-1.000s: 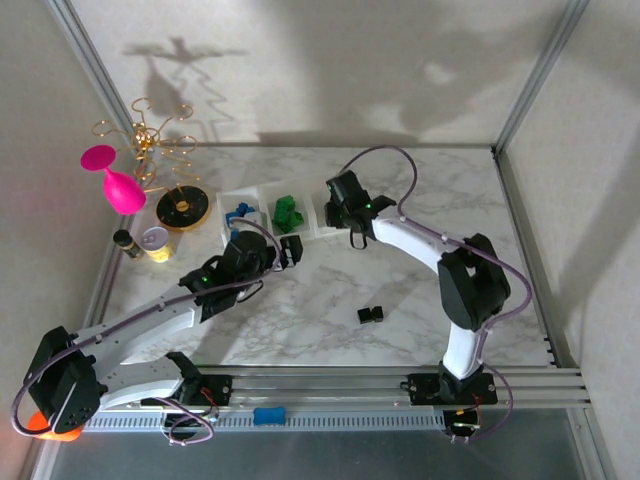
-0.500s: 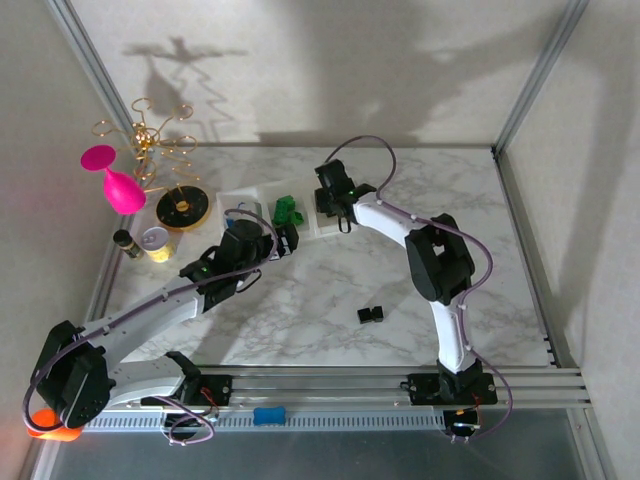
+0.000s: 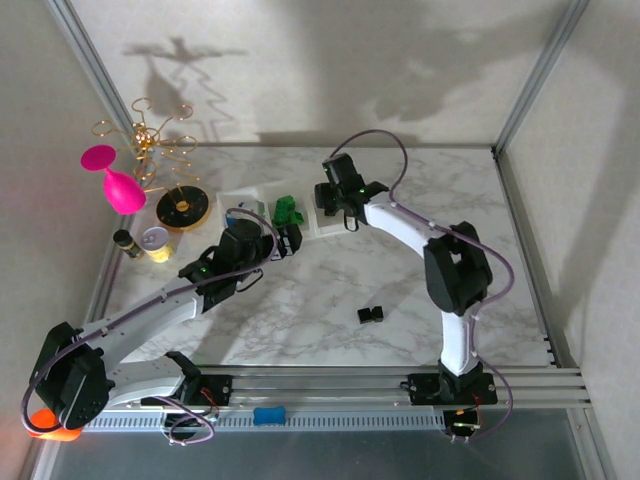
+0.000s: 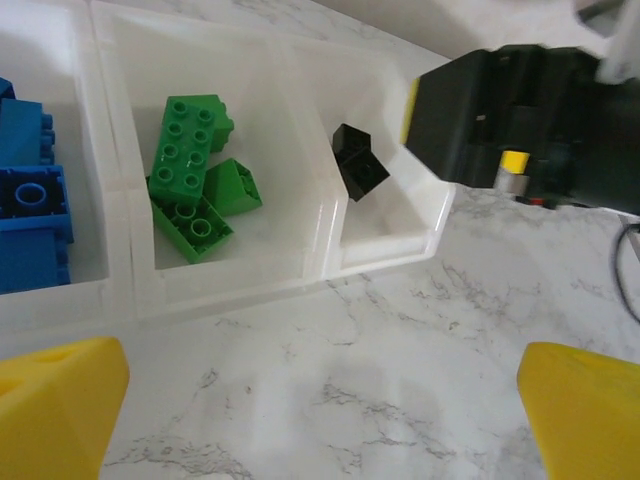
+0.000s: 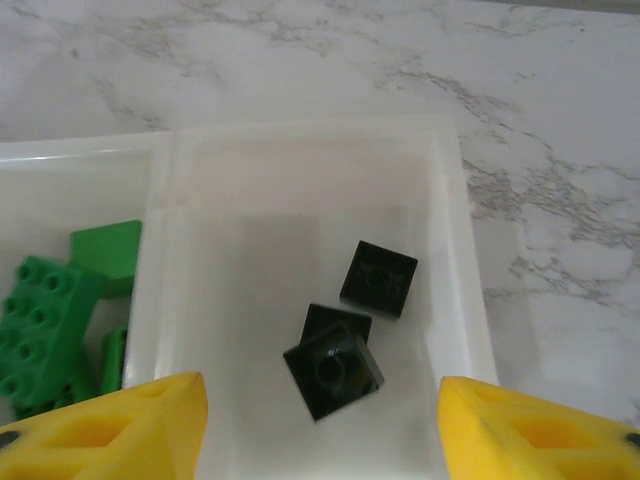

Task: Sort the legos into containers by color
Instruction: Place the lego in the container, then pick up the lego from the bottom-center of the table.

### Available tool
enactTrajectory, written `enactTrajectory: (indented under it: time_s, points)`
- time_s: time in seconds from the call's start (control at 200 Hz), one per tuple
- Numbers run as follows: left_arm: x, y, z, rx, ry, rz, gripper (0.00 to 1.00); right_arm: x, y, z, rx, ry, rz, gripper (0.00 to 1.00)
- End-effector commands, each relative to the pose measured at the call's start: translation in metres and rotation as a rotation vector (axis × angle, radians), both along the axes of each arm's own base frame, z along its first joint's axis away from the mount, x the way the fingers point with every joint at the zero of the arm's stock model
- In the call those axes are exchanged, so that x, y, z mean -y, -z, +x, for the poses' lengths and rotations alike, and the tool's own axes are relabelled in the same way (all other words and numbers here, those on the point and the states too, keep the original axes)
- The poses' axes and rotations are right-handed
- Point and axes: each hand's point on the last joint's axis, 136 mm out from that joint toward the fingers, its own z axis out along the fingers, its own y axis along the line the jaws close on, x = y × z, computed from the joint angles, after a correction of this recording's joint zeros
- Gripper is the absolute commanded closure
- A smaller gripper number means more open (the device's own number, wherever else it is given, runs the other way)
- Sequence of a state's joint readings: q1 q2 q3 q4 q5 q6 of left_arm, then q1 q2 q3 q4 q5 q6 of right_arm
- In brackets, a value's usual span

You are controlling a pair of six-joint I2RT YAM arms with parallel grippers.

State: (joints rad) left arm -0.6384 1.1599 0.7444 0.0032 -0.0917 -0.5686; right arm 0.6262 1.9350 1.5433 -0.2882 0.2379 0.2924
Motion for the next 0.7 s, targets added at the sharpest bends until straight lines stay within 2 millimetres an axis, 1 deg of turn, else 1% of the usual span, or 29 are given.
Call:
enactTrajectory:
  time_s: [0.0, 0.06, 0.225, 0.285, 0.421, 0.531, 0.581, 0.596, 0.696]
  points:
    - [0.012, -0.012, -0.011, 0.029, 0.065, -0.006, 0.01, 0.014, -0.015, -0.025, -0.029, 0.007, 0.044, 0.36]
    - [0.017, -0.009, -0.018, 0.025, 0.086, 0.006, 0.0, 0.023, -0.014, -0.039, -0.052, 0.017, 0.047, 0.36]
    - [0.031, 0.003, -0.037, 0.006, 0.147, 0.028, 0.0, 0.052, -0.004, -0.083, -0.129, 0.057, 0.043, 0.35]
    - [0.035, 0.008, -0.045, 0.001, 0.168, 0.038, 0.0, 0.062, 0.006, -0.101, -0.166, 0.07, 0.031, 0.34]
    - [0.036, 0.014, -0.059, -0.008, 0.19, 0.039, 0.01, 0.085, 0.03, -0.141, -0.254, 0.11, -0.01, 0.34]
    - [0.034, 0.017, -0.067, -0.01, 0.193, 0.036, 0.0, 0.097, 0.042, -0.173, -0.304, 0.132, -0.028, 0.33]
    - [0.035, 0.02, -0.07, -0.015, 0.198, 0.026, 0.01, 0.106, 0.048, -0.185, -0.33, 0.157, -0.033, 0.33]
    - [0.036, 0.02, -0.071, -0.015, 0.202, 0.023, 0.01, 0.102, 0.05, -0.192, -0.336, 0.141, -0.038, 0.33]
    - [0.039, 0.026, -0.076, -0.028, 0.219, 0.022, 0.0, 0.109, 0.062, -0.217, -0.384, 0.161, -0.049, 0.33]
